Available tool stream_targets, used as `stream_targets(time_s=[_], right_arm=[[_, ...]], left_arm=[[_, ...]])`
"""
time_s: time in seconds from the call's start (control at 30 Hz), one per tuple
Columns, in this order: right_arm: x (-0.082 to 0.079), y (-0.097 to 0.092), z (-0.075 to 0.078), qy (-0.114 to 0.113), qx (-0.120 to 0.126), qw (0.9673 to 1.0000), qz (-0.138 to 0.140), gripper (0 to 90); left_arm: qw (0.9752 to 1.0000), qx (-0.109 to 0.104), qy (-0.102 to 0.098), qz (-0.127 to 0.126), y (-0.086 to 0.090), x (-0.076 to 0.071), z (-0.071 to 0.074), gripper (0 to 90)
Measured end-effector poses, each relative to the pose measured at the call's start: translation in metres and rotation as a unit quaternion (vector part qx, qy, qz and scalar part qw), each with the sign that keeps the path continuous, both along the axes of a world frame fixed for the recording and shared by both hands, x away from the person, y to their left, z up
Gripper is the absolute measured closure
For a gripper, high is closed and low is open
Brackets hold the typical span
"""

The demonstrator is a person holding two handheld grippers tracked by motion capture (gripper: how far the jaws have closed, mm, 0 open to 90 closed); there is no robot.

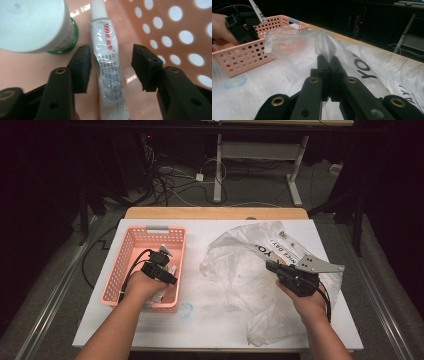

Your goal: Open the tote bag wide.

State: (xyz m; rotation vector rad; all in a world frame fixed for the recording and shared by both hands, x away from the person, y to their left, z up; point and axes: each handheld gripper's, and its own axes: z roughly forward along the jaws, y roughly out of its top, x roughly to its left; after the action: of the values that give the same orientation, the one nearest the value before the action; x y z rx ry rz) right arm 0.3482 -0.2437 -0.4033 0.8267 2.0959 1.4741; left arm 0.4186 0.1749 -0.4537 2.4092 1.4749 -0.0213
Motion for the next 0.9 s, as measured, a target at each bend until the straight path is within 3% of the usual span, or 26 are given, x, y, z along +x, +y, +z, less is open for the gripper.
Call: stream_targets(time_s=[0.4,0.8,0.9], right_arm=[[-0.0005,0.0004,-0.0001,0.0,0.001,1.0,0.0,90.0],[-0.0016,0.0006,-0.0006,0.0,-0.001,1.0,0.0,90.0],[-0.0015,0.0,-0.0009,0.0,0.0,1.0,-0.001,90.0]], left_arm=[[0.9999,0.011,-0.005,0.006,0.0,0.0012,-0.0003,66.1],[0.9999,0.007,-0.011,0.008,-0.0022,0.0016,0.0,68.1],[0.9997,0.015,-0.017,0.001,-0.0031,0.0008,0.0008,68.1]])
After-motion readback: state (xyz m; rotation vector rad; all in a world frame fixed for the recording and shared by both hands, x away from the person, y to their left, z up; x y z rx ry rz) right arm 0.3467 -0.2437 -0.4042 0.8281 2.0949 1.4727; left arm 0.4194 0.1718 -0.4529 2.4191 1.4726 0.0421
